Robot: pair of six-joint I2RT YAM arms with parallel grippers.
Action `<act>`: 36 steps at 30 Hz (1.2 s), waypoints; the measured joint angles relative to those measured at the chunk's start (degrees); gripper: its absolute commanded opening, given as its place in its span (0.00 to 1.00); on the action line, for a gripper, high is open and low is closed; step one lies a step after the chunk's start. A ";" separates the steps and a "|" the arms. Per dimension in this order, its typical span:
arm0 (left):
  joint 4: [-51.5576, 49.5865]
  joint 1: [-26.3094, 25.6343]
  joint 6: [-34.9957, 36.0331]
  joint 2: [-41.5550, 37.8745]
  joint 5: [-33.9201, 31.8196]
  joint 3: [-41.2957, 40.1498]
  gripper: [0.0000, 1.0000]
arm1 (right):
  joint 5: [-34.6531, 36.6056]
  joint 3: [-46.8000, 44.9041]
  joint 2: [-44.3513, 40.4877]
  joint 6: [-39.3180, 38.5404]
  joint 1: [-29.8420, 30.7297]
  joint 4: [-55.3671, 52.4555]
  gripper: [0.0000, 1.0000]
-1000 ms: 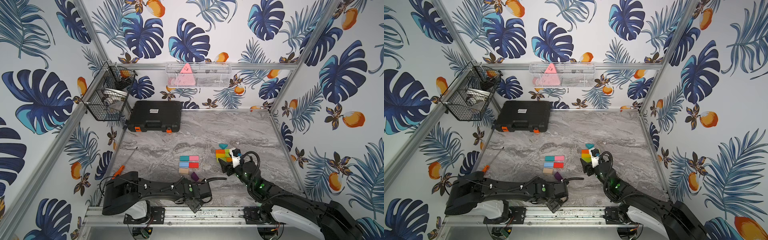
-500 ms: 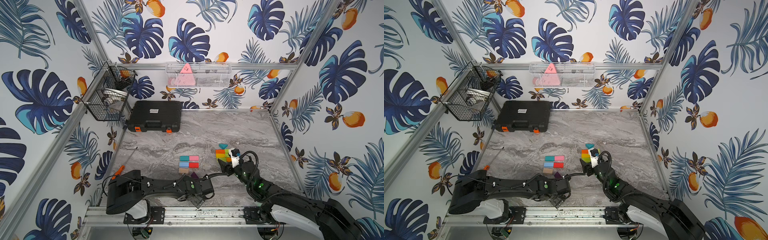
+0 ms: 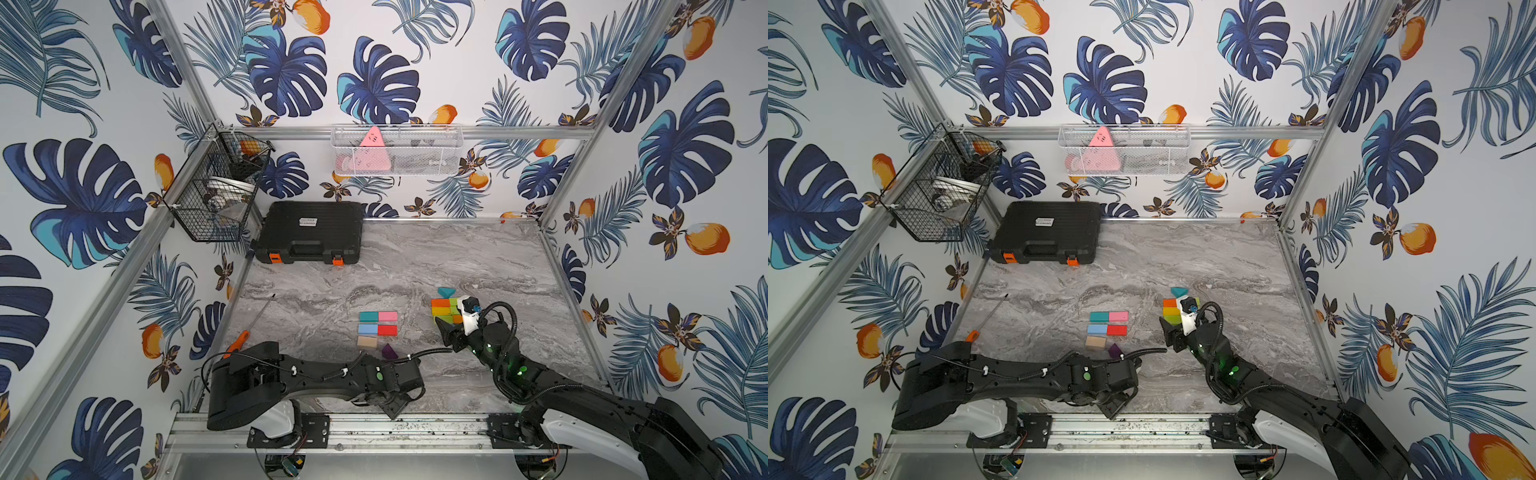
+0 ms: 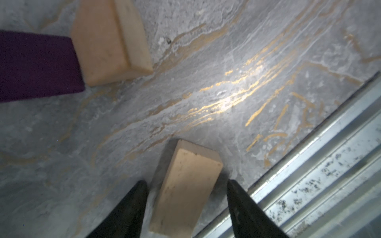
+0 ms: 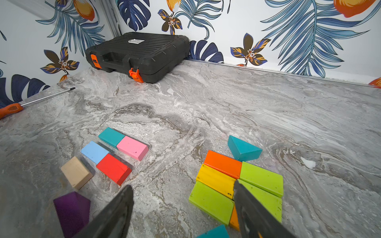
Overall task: Assemble a piece of candy with building blocks
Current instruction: Pick up the building block from the center of the board.
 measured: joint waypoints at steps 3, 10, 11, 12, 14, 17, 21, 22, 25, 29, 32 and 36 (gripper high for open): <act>1.36 0.00 0.24 0.83 -0.61 0.24 0.52 | 0.02 0.02 0.00 0.00 0.00 0.00 0.78; 3.21 0.02 0.44 0.37 -1.31 -0.35 0.45 | 0.04 0.02 -0.04 -0.02 0.00 0.00 0.79; 2.99 -0.02 0.37 0.00 -1.05 -0.52 0.49 | 0.04 0.02 -0.04 -0.02 0.00 0.00 0.79; 2.27 -0.02 0.31 -0.46 -0.57 -0.63 0.56 | 0.04 0.02 -0.04 -0.02 0.00 0.00 0.79; 0.96 -0.02 -0.09 -1.33 -0.09 -0.76 0.60 | 0.04 0.07 0.00 -0.02 0.00 0.00 0.79; -0.22 -0.02 -0.20 -2.23 -0.02 -0.79 0.56 | 0.04 0.13 0.02 -0.02 0.00 0.00 0.79; -0.39 -0.02 -0.20 -2.36 0.92 -1.25 0.47 | 0.04 0.13 -0.02 -0.02 0.00 0.00 0.79; -0.50 -0.02 -0.20 -2.19 1.14 -1.31 0.46 | 0.04 0.13 -0.02 -0.02 0.00 0.00 0.79; -0.24 -0.07 -0.17 -1.57 1.20 -1.22 0.42 | 0.04 0.13 -0.04 -0.02 0.00 0.00 0.80; -0.22 -0.26 -0.15 -1.55 1.05 -1.20 0.37 | 0.04 0.13 -0.11 -0.02 0.00 -0.02 0.80; -0.42 -0.42 -0.13 -1.95 1.38 -1.16 0.33 | 0.04 0.13 -0.28 -0.02 0.00 -0.02 0.80; -1.97 -0.46 0.07 -3.32 0.50 0.26 0.32 | 0.04 0.13 -0.28 -0.02 0.00 -0.02 0.80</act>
